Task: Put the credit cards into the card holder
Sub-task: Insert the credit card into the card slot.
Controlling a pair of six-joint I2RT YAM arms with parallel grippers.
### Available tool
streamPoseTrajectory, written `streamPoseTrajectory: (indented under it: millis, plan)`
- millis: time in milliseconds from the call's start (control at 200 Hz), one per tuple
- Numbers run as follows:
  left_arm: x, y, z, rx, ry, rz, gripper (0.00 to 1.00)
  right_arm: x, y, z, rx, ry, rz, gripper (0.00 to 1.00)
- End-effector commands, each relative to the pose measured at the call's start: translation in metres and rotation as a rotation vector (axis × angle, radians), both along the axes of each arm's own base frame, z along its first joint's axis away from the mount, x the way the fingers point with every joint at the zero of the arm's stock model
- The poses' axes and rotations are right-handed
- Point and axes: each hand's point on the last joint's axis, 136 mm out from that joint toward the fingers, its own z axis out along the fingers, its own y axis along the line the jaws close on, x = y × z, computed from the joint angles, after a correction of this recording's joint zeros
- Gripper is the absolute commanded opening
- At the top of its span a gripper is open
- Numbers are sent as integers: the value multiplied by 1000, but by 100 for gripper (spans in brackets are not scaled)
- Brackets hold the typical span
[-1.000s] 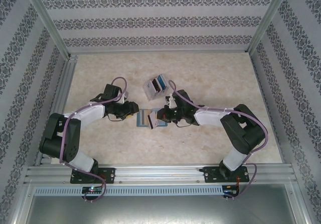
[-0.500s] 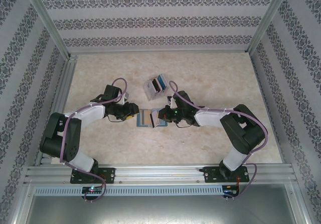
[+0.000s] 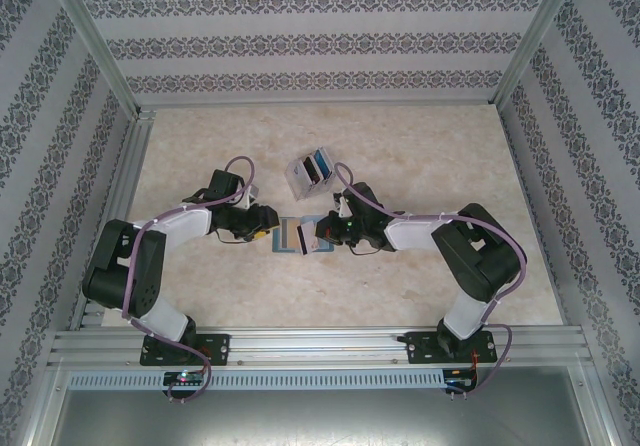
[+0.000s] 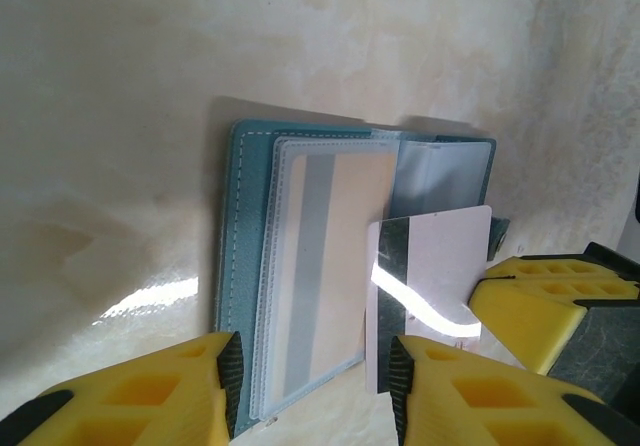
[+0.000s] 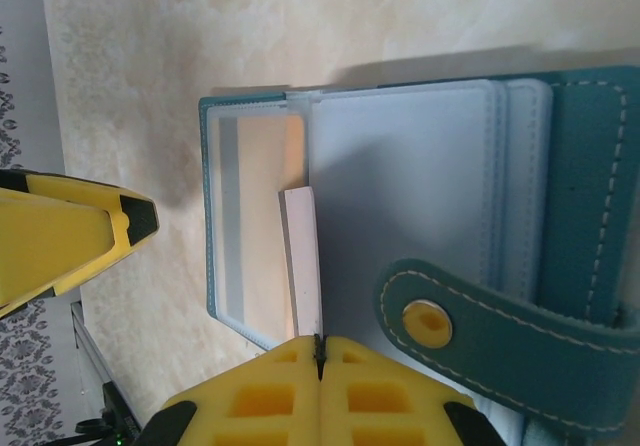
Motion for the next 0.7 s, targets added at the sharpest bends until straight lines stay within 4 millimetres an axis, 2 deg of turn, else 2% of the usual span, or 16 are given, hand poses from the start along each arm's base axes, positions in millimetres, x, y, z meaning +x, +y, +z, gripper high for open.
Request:
streamPoseTrajectory:
  millis: [0, 360, 694]
  plan:
    - [-1, -7, -5, -22, 9, -9, 45, 16, -1, 4, -19, -45, -40, 0]
    - [-2, -17, -13, -34, 20, -26, 45, 32, 13, 0, -38, -70, -24, 0]
    - [-3, -18, -19, -30, 30, -27, 45, 30, 19, -10, -62, -58, -4, 0]
